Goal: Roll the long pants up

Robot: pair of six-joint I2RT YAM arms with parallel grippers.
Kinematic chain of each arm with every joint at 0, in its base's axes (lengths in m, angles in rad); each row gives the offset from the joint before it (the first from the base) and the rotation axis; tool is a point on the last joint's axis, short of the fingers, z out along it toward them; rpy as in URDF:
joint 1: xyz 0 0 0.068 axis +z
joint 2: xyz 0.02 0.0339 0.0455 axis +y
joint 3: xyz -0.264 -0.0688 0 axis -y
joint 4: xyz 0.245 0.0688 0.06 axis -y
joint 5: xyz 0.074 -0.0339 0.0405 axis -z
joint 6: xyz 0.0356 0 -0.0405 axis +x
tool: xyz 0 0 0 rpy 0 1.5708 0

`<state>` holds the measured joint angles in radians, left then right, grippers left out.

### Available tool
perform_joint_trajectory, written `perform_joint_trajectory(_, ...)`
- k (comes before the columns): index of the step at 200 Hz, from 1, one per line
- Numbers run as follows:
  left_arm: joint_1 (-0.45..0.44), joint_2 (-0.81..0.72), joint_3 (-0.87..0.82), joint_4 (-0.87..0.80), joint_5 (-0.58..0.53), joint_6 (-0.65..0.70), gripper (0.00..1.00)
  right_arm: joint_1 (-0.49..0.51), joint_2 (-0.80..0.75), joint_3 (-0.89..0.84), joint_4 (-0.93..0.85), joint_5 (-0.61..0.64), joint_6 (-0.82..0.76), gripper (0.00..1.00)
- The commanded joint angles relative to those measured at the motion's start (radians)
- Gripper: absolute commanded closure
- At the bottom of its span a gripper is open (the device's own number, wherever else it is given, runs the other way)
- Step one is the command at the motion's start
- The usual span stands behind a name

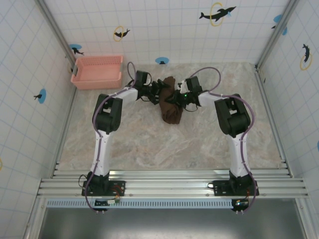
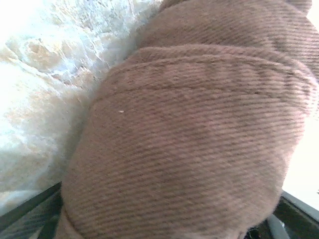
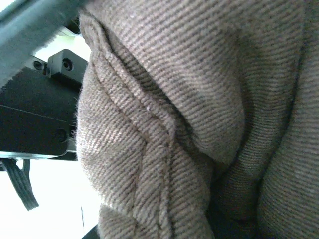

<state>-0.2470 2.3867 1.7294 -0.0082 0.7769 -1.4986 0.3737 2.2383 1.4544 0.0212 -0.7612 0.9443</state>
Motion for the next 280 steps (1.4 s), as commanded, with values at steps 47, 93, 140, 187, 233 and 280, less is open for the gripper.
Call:
perform_joint_trajectory(47, -0.053, 0.049, -0.033, 0.276, 0.08, -0.107, 1.0, 0.021, 0.179, -0.1, -0.458, 0.055, -0.027, 0.66)
perform_joint_trajectory(93, -0.049, 0.01, 0.154, -0.264, -0.048, 0.21, 1.0, 0.01, 0.037, 0.077, -0.78, 0.227, -0.311, 0.35)
perform_joint_trajectory(140, -0.052, -0.021, 0.31, -0.602, -0.26, 0.329, 1.0, 0.026, -0.208, 0.194, -0.994, 0.681, -0.504, 0.21)
perform_joint_trajectory(187, -0.053, -0.096, 0.301, -0.717, -0.38, 0.302, 1.0, 0.124, -0.348, 0.199, -1.017, 1.022, -0.606, 0.08)
perform_joint_trajectory(233, -0.064, -0.105, 0.319, -0.777, -0.444, 0.299, 1.0, 0.244, -0.393, 0.245, -1.038, 1.066, -0.637, 0.08)
perform_joint_trajectory(280, -0.076, -0.098, 0.317, -0.791, -0.455, 0.285, 1.0, 0.318, -0.338, 0.403, -1.064, 0.936, -0.558, 0.08)
